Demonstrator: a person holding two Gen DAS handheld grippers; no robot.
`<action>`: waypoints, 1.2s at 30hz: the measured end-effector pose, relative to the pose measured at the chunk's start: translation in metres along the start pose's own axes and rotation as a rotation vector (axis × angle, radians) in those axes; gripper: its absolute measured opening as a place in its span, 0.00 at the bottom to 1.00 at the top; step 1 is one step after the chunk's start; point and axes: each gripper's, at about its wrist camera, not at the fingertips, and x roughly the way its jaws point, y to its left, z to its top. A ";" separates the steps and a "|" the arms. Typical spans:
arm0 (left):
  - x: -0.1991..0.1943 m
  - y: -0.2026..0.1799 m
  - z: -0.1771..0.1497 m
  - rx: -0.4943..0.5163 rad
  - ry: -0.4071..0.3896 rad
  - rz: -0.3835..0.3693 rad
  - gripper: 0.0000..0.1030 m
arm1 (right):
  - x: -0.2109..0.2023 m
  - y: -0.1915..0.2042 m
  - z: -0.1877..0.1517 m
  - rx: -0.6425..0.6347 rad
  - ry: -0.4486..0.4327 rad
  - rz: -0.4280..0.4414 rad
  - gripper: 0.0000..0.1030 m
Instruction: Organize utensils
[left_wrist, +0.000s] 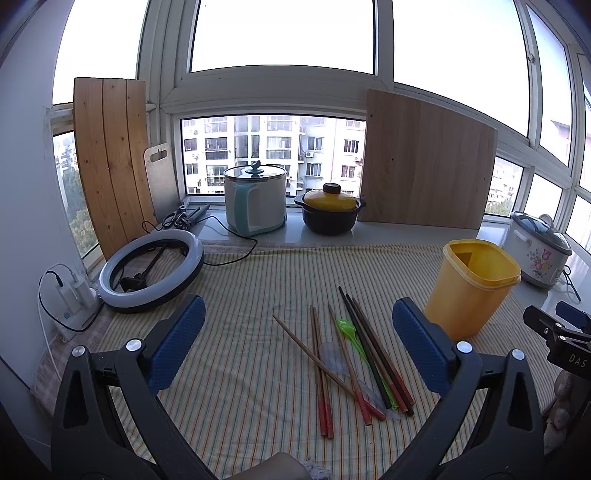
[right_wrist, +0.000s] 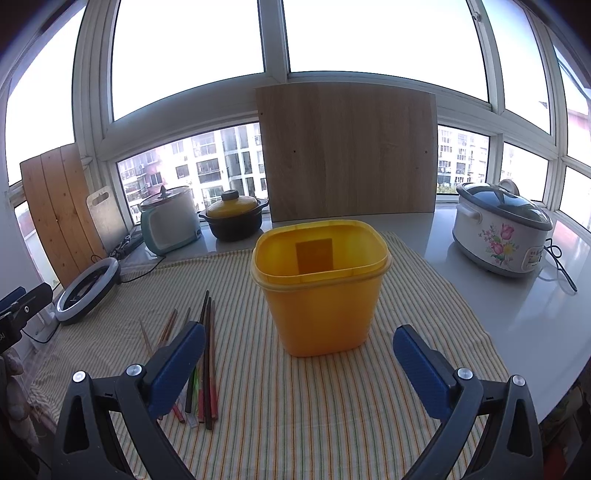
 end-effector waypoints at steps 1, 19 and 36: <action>0.000 0.000 0.000 0.000 0.000 0.001 1.00 | 0.000 0.000 0.000 -0.001 0.000 0.000 1.00; 0.000 0.001 0.000 -0.003 0.000 -0.001 1.00 | 0.001 0.001 -0.001 -0.002 0.003 0.003 1.00; 0.000 0.001 -0.001 -0.004 0.000 -0.001 1.00 | 0.004 0.004 -0.005 -0.009 0.017 0.013 1.00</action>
